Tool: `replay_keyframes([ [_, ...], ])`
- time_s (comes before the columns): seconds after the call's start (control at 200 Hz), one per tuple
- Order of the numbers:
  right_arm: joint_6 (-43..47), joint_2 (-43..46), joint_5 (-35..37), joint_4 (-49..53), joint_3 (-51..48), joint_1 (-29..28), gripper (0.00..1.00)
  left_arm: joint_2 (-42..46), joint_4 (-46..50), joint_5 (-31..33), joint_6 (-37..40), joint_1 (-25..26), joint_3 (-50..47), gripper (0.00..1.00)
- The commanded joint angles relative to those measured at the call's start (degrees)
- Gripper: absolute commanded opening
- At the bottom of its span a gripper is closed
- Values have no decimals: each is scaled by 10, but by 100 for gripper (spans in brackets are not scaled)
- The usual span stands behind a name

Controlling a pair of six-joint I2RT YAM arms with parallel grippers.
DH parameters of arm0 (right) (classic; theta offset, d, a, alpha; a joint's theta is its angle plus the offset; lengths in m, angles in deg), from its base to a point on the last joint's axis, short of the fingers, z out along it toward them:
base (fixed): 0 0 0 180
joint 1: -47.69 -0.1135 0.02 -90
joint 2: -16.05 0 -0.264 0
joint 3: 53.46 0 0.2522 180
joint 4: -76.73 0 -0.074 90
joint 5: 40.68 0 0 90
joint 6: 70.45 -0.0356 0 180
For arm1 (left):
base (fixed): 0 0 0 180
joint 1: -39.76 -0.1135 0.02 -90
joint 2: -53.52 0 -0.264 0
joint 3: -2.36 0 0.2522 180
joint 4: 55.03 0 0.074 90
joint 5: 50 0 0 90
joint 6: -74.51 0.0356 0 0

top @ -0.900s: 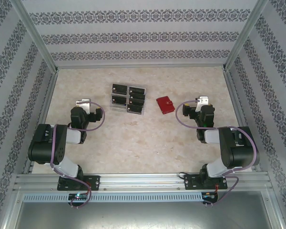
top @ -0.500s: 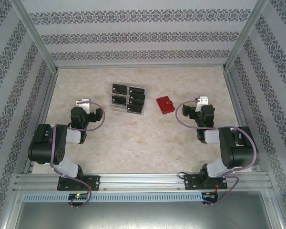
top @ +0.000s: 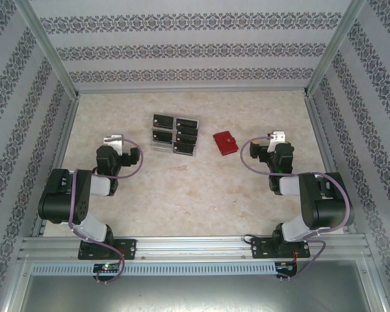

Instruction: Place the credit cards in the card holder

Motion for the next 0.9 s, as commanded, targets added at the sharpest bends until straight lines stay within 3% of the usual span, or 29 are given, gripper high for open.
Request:
replay_keyframes([
  [0.0, -8, 6, -16, -12, 7, 5, 98, 2, -11, 5, 1, -2, 7, 100],
  [0.13, -9, 43, -1, -9, -5, 2, 98, 31, 10, 22, -5, -2, 7, 100],
  [0.265, -41, 144, 32, 175, 37, 3, 98, 96, 99, 66, -23, -3, 23, 100],
  [0.425, -222, 218, 38, 347, 103, 12, 98, 168, 234, 108, -78, -3, 59, 100],
  [0.49, -281, 239, 29, 395, 116, 20, 98, 192, 280, 101, -111, -3, 78, 100],
  [0.585, -298, 260, -52, 422, 127, 28, 98, 221, 364, 84, -175, -2, 116, 100],
  [0.675, -309, 271, -130, 451, 141, 26, 97, 234, 408, 32, -222, -1, 143, 100],
  [0.734, -314, 268, -166, 492, 160, 18, 92, 236, 430, 3, -252, 0, 158, 100],
  [0.894, -281, 210, -159, 658, 253, -41, 82, 213, 482, -63, -305, 12, 197, 100],
])
